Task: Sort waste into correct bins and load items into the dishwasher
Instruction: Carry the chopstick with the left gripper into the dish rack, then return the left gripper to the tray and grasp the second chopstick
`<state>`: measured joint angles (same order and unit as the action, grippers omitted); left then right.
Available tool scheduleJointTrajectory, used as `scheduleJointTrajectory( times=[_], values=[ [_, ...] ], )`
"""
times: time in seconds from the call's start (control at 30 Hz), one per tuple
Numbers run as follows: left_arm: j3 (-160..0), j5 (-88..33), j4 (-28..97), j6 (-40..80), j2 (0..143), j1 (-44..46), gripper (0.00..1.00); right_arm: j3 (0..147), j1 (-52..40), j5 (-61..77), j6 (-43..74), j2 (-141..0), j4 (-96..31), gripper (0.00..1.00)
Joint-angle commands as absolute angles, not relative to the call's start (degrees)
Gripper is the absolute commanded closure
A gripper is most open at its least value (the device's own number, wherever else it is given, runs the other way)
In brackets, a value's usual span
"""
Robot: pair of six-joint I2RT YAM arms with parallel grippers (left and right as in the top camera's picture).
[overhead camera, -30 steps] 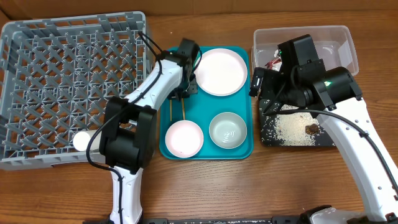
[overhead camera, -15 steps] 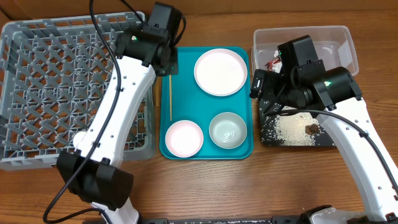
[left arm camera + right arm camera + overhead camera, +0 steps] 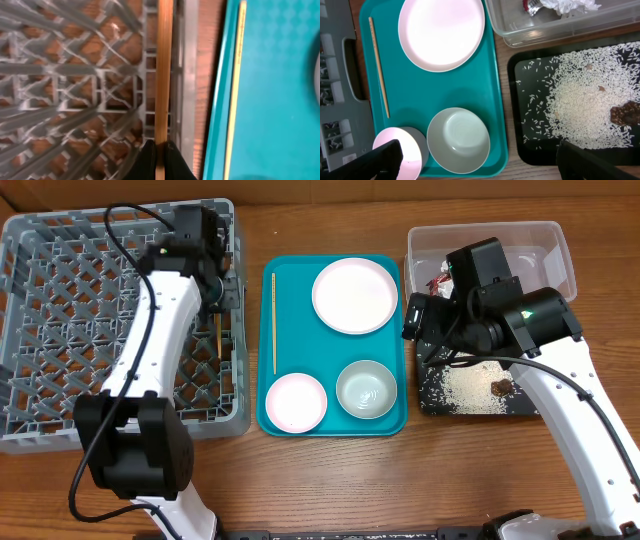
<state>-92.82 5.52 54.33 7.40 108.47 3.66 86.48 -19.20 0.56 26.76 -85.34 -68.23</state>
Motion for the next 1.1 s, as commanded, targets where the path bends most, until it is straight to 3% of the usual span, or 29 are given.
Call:
scheduleJointTrajectory(
  times=[0.0, 0.53, 0.8, 1.07],
  values=[
    [-87.9, 5.91, 52.18, 5.45, 108.47, 4.03, 0.96, 86.96, -19.11, -0.32, 27.07, -84.88, -68.45, 0.0],
    [-84.05, 9.17, 48.56, 8.78, 108.47, 4.03, 0.94, 86.96, -19.11, 0.3, 27.09, -84.88, -68.01, 0.0],
    [-96.16, 7.11, 59.0, 8.8, 108.09, 4.49, 0.6, 86.96, -19.11, 0.3, 27.07, -84.88, -67.77, 0.0],
    [-105.01, 3.22, 62.19, 9.23, 108.4, 11.42, 0.62, 86.96, -19.11, 0.3, 27.07, -84.88, -67.61, 0.0]
  ],
)
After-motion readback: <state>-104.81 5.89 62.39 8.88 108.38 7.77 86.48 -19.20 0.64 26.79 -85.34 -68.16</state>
